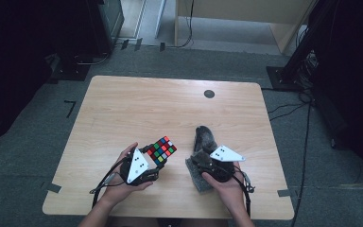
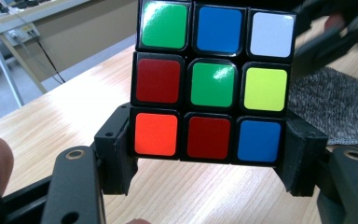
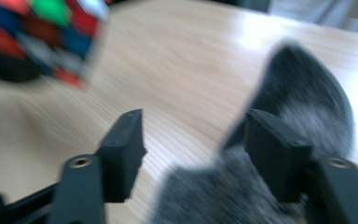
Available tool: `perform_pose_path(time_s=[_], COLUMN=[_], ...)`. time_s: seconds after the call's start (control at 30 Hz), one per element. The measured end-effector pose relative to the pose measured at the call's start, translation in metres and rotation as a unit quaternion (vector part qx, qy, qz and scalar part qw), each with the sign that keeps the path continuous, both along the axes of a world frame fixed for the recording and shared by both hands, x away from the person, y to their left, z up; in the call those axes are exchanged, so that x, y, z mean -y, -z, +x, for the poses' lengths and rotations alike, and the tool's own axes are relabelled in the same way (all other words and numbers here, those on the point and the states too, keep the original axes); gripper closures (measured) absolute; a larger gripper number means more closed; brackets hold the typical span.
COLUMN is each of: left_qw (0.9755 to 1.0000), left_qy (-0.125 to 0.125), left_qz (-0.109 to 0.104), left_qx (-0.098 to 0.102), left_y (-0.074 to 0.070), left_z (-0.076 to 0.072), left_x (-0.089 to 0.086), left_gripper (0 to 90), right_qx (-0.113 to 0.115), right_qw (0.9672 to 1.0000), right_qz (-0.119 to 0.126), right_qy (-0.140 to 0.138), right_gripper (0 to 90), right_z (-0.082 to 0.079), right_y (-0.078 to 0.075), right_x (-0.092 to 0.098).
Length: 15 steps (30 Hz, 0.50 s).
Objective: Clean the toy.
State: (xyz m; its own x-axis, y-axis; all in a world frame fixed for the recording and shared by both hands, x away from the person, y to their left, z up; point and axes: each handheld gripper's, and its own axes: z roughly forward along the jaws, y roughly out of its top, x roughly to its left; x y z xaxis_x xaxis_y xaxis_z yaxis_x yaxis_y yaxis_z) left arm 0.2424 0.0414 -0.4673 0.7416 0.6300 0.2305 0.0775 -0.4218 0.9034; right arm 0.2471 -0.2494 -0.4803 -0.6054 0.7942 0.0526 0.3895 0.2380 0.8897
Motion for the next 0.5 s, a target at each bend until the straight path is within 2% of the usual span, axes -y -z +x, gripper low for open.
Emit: perform_pose_path(time_s=[0.03, 0.07, 0.17, 0.23, 0.3, 0.37, 0.43, 0.5], left_qw=[1.0, 1.0, 1.0, 1.0, 1.0, 1.0, 0.9999, 1.0], left_qy=[0.001, 0.002, 0.003, 0.004, 0.005, 0.005, 0.005, 0.004], left_qz=[0.0, 0.0, 0.001, -0.001, -0.003, -0.006, -0.007, -0.007], left_qx=[0.0, 0.001, 0.002, 0.004, 0.004, 0.005, 0.006, 0.005], left_y=[0.0, 0.0, 0.0, 0.0, -0.001, -0.001, -0.002, -0.002], left_z=[0.0, 0.0, -0.001, -0.001, -0.001, -0.002, -0.001, -0.001], left_x=[0.0, 0.0, 0.001, 0.0, 0.0, 0.0, -0.001, -0.001], left_gripper=[33.6, 33.6, 33.6, 33.6, 33.6, 33.6, 33.7, 33.7], right_qx=[0.003, 0.006, 0.009, 0.009, 0.01, 0.007, -0.002, 0.003], right_qw=[0.9995, 0.9989, 0.9979, 0.9959, 0.9944, 0.9953, 0.9975, 0.9981], right_qz=[-0.03, -0.044, -0.057, -0.084, -0.099, -0.089, -0.058, -0.038], right_qy=[0.009, 0.016, 0.03, 0.033, 0.035, 0.038, 0.04, 0.048], right_gripper=[43.8, 44.7, 51.9, 53.9, 62.9, 72.1, 81.3, 86.3], right_z=[0.001, 0.001, 0.003, 0.005, 0.005, 0.004, 0.0, -0.003], right_y=[0.006, 0.008, 0.012, 0.014, 0.017, 0.015, 0.009, 0.002], right_x=[-0.001, -0.001, 0.002, 0.003, 0.005, 0.008, 0.013, 0.017])
